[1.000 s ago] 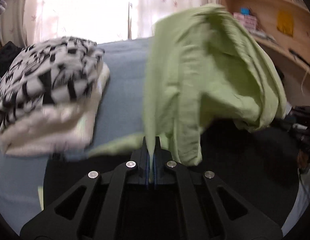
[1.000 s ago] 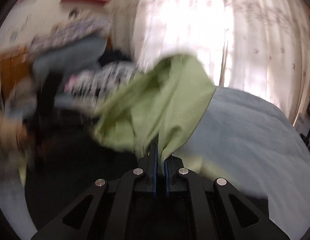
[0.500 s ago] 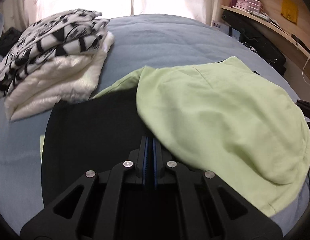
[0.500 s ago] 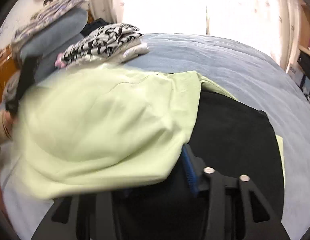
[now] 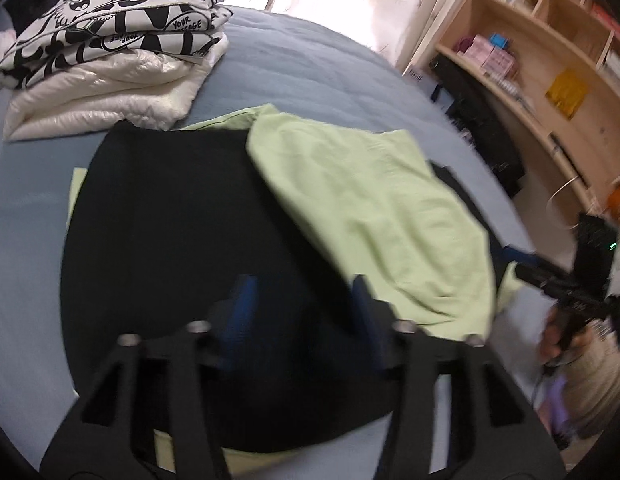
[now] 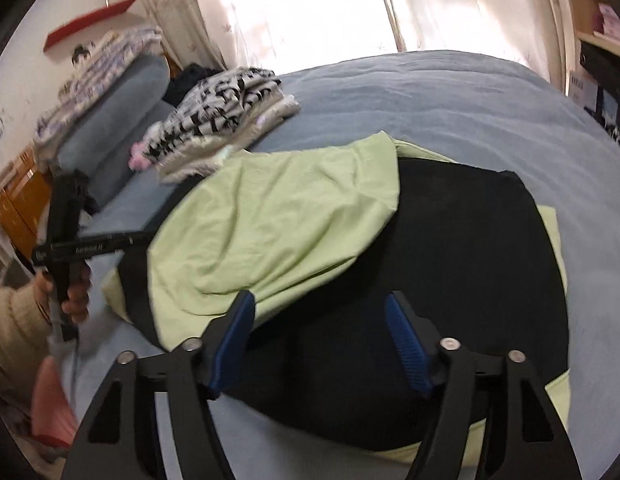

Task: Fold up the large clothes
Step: 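Open both tools and lay the hood flat on the black bundle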

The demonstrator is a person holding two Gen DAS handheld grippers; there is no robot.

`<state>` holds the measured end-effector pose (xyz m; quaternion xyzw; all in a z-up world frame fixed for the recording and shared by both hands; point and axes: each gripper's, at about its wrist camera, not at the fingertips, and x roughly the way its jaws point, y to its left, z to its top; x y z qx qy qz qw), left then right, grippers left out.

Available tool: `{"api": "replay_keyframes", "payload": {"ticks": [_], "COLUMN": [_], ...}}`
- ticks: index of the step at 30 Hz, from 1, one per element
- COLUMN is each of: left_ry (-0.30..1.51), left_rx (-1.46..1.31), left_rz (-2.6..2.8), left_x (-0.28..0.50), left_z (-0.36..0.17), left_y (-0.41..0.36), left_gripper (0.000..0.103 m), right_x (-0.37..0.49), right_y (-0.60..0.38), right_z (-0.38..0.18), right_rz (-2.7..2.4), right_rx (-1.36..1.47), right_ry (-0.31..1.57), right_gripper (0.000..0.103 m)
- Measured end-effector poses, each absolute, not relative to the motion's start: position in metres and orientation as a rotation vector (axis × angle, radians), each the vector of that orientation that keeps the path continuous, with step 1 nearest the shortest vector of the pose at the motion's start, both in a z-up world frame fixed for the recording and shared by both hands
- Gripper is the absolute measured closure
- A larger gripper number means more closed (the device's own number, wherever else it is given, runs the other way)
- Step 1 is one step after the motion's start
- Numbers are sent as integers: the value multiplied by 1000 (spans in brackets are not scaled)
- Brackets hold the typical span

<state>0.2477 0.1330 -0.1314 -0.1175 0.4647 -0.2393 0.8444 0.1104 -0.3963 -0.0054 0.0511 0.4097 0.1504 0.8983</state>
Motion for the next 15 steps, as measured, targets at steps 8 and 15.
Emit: {"api": "replay_keyframes", "payload": {"ticks": [8,15], "left_ry": [1035,1076], "left_rx": [-297,-293], "left_rz": [-535,-499], "left_x": [246,265], "left_z": [-142,-158], "left_y": [99,67], "left_gripper": [51,87], "right_x": [117,146], "right_y": [-374,-345], "right_z": [-9,-49], "right_rz": [332,361], "right_rx": [197,266], "right_ry": [893,1011], "right_gripper": [31,72]}}
